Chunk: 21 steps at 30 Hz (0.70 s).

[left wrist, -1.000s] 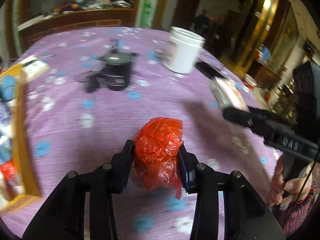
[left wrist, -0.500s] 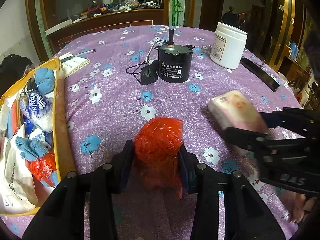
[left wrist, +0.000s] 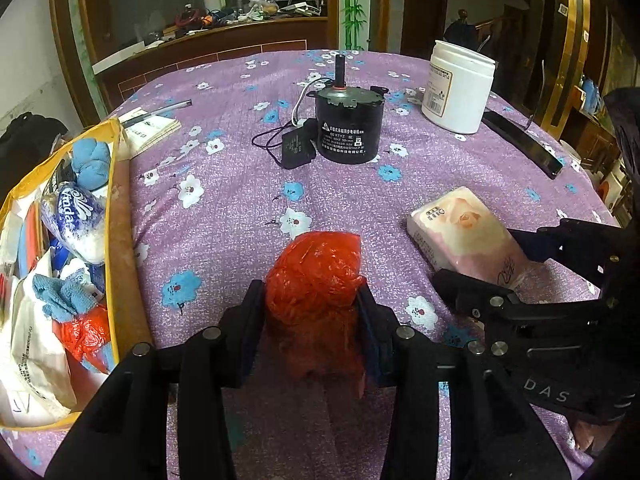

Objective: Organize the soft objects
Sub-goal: 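Carry the red plastic bag and pink tissue pack over the white box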

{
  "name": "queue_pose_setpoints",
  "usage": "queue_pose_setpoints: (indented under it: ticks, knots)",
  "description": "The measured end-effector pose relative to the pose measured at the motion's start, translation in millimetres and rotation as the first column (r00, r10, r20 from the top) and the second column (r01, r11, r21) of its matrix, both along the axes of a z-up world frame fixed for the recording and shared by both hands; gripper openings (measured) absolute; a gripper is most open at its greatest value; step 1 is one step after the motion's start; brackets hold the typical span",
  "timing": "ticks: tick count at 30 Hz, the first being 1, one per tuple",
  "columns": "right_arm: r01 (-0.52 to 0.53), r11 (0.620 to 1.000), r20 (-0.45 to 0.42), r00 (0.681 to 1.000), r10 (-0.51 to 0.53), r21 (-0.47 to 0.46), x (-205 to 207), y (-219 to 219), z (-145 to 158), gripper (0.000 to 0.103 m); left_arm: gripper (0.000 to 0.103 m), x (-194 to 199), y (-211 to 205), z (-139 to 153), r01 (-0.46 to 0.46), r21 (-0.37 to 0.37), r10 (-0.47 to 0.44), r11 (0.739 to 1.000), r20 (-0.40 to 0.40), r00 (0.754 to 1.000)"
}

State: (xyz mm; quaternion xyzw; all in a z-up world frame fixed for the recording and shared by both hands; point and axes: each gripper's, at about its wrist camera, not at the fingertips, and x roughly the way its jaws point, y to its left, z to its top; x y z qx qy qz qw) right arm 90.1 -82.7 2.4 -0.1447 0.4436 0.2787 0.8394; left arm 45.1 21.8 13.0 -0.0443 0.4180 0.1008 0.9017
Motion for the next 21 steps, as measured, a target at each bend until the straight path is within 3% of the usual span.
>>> queue_pose_setpoints:
  ticks: [15, 21]
  knots:
    - [-0.003, 1.0, -0.022, 1.0, 0.003, 0.006, 0.7, -1.0, 3.2, 0.058, 0.041, 2.3, -1.6, -1.9, 0.005, 0.001, -0.005, 1.0, -0.013, 1.0]
    - [0.004, 1.0, -0.027, 1.0, -0.003, 0.001, 2.0, -2.4, 4.8, 0.058, 0.052, 3.2, 0.2, -3.8, -0.005, -0.002, 0.005, 1.0, -0.025, 1.0]
